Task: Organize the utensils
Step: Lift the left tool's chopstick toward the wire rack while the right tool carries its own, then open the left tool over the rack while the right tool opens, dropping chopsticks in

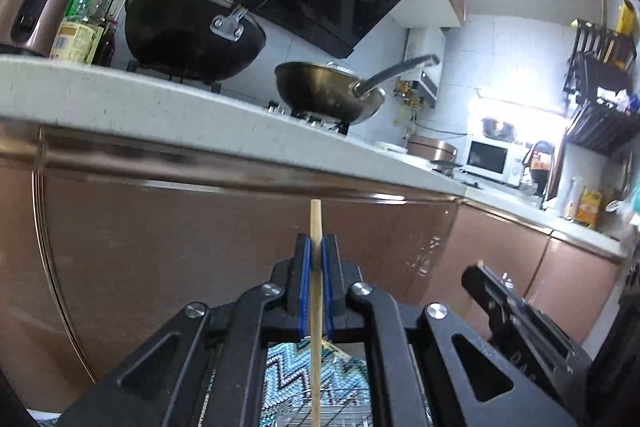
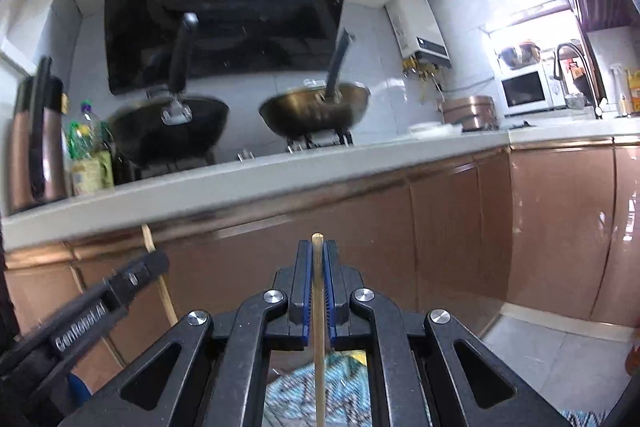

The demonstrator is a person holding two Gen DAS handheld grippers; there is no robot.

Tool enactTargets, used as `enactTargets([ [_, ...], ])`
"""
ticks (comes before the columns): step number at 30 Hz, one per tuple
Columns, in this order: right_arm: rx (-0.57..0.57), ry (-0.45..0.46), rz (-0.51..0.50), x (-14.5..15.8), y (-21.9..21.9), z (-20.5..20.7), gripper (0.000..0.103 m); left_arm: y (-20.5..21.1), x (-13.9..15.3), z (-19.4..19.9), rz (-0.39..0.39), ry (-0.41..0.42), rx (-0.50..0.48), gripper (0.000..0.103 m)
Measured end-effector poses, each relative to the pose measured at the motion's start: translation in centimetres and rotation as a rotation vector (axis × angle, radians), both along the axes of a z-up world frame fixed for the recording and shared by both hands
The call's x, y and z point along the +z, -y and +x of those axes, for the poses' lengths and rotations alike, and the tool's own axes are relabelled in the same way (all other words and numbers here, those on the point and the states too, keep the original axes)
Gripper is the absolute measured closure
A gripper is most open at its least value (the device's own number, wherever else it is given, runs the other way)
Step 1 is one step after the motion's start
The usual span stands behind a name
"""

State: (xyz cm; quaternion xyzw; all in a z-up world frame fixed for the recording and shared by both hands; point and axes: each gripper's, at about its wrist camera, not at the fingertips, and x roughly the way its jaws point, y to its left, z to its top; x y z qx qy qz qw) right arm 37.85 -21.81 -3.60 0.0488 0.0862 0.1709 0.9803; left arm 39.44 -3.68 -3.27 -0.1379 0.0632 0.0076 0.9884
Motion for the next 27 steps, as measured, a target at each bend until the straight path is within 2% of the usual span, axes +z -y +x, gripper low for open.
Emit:
enactTargets([
  [5,-0.007,-0.066,-0.013,-2.9,0.5,0.0,0.096,0.0,-2.5,0.2,-0.013,-0.018,0.023,0.096],
  [6,-0.009,-0.075,-0.016,-3.3,0.6,-0.2,0.094,-0.1,-2.9,0.2,-0.013,-0.026,0.022,0.092],
  [9,-0.023,-0.092,-0.026,-3.8,1.0,-0.8,0.081,-0.6,-3.1,-0.5,-0.028,-0.034,0.014,0.072],
  [13,-0.041,-0.092,-0.035,-3.1,1.2,-2.3,0.063,-1.0,-2.4,-2.2,-0.038,-0.027,0.014,0.060],
  [16,-0.053,-0.092,-0.044,-2.0,1.3,-3.8,0.051,-1.3,-1.9,-3.5,-0.047,-0.034,0.015,0.058],
  [23,-0.116,-0.101,-0.059,0.9,3.0,-8.2,0.037,-2.7,-0.5,-8.5,-0.074,-0.027,0.023,0.051],
  [27,-0.152,-0.101,-0.065,2.5,3.9,-11.3,0.013,-3.5,0.2,-11.4,-0.083,-0.053,0.002,0.048],
])
